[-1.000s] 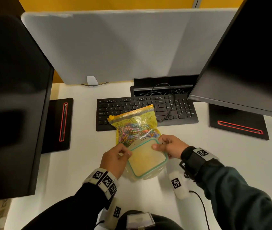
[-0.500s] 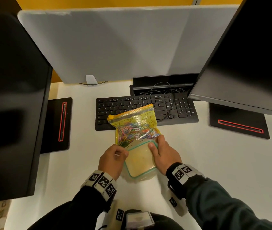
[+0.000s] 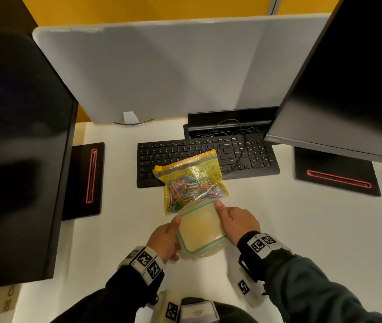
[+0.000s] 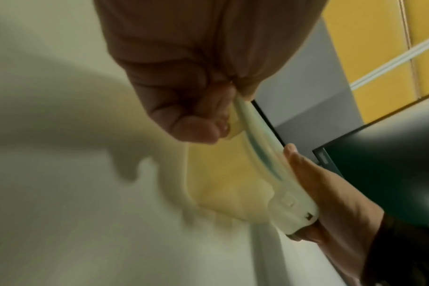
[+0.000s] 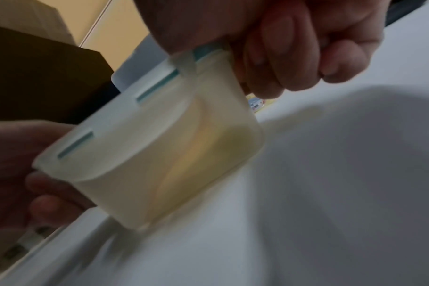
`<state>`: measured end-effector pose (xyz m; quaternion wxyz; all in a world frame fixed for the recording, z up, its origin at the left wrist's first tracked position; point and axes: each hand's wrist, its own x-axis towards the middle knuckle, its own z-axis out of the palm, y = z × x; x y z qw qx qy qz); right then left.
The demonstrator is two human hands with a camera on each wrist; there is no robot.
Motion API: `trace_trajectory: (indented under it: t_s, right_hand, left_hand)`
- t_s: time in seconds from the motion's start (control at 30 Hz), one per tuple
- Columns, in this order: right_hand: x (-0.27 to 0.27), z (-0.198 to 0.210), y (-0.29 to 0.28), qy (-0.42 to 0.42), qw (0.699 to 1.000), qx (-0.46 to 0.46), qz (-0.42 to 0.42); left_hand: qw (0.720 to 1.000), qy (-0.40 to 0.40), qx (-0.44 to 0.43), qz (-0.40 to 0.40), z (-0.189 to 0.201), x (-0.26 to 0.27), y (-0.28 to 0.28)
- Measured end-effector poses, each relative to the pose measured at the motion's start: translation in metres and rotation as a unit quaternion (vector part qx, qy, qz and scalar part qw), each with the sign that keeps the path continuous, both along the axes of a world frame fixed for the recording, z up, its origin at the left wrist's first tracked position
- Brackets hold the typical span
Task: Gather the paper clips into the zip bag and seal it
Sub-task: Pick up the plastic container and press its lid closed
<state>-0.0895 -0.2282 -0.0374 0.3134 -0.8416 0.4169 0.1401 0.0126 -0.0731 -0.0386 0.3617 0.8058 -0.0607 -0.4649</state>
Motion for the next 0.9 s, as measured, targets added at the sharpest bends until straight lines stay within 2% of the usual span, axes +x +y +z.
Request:
trace_trajectory:
  t_s: [0.07,0.13,0.17,0.27,0.3,0.37,0.5,0.63,0.67,0.73,0.8,0.87,0.9]
  right_hand:
    - [-0.002,0.000,0.000,0.007,1.000,-0.010,0.017]
    - [-0.003,0.002,0.001,0.020,0.999,-0.031,0.034]
    - [-0.002,0.003,0.002,0.026,0.998,-0.044,0.038]
    - [-0.001,0.003,0.005,0.032,0.996,-0.076,0.037]
    - [-0.002,0.003,0.006,0.030,0.995,-0.084,0.038]
    - [-0.003,0.003,0.007,0.025,0.994,-0.093,0.051]
    - [-0.007,0.008,0.006,0.034,0.991,-0.095,0.084]
    - [-0.013,0.015,0.021,-0.002,0.968,-0.215,0.131]
    - [-0.017,0.020,0.028,0.003,0.973,-0.191,0.129]
    - [-0.027,0.023,0.041,0.009,0.975,-0.166,0.148]
    - [-0.043,0.018,0.041,0.028,0.970,-0.164,0.178]
    - [-0.058,0.011,0.025,0.062,0.960,-0.203,0.183]
    - [-0.064,0.011,0.017,0.098,0.960,-0.198,0.173]
  left_hand:
    - [0.989,-0.116,0.040,-0.079,0.004,0.005,-0.001]
    - [0.950,-0.272,0.051,-0.145,0.013,0.009,-0.007]
    - [0.930,-0.317,0.047,-0.180,0.019,0.008,-0.011]
    - [0.864,-0.357,0.073,-0.347,0.022,-0.009,-0.027]
    - [0.846,-0.362,0.088,-0.383,0.020,-0.015,-0.033]
    - [0.828,-0.374,0.108,-0.404,0.014,-0.023,-0.043]
    - [0.824,-0.398,0.146,-0.377,0.012,-0.034,-0.050]
    - [0.838,-0.370,0.164,-0.367,0.012,-0.037,-0.050]
    - [0.843,-0.360,0.159,-0.368,0.012,-0.036,-0.050]
    - [0.863,-0.304,0.123,-0.383,0.014,-0.030,-0.047]
    - [0.889,-0.185,0.092,-0.409,0.021,-0.020,-0.038]
    - [0.894,-0.108,0.100,-0.422,0.031,-0.006,-0.022]
    - [0.894,-0.107,0.109,-0.421,0.032,0.003,-0.013]
